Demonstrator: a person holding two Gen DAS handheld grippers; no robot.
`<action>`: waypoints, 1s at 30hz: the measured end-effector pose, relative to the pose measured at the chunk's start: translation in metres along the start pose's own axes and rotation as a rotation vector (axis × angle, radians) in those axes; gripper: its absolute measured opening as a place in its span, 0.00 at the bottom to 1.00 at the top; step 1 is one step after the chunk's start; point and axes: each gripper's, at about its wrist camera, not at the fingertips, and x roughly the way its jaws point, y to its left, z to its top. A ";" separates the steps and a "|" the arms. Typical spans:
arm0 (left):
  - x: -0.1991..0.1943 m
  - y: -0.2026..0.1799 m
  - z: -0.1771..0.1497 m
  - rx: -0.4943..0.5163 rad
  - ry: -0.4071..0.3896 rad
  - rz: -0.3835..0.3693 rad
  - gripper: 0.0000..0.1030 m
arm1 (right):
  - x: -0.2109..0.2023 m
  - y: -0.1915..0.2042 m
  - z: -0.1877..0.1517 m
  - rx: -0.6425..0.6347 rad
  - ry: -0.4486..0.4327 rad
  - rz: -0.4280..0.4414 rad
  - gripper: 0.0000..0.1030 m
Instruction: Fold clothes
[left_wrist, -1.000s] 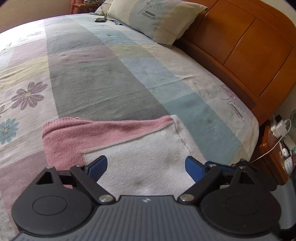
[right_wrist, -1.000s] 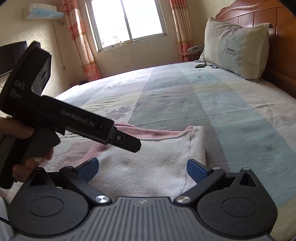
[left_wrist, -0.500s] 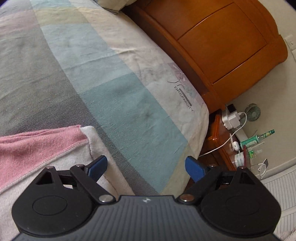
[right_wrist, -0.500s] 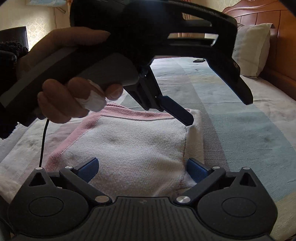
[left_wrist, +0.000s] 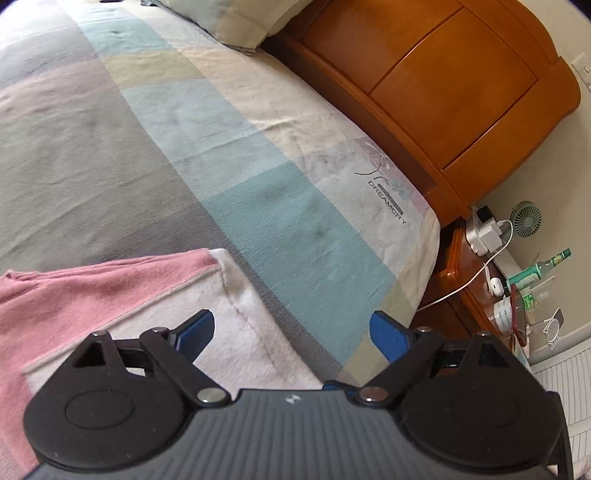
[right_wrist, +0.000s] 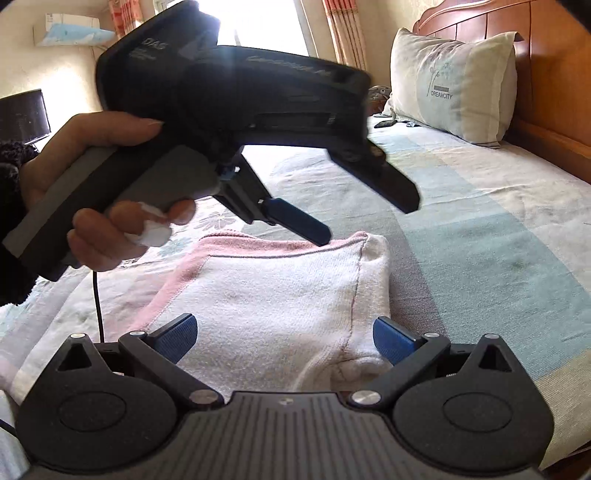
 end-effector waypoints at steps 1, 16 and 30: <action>-0.011 0.001 -0.006 -0.005 -0.009 0.022 0.88 | -0.004 0.003 0.000 -0.003 -0.005 0.008 1.00; -0.062 0.046 -0.129 -0.271 -0.122 0.051 0.89 | -0.048 0.035 -0.014 -0.035 0.023 0.002 1.00; -0.086 0.037 -0.183 -0.342 -0.164 0.154 0.89 | -0.031 0.048 -0.044 0.025 0.205 0.016 1.00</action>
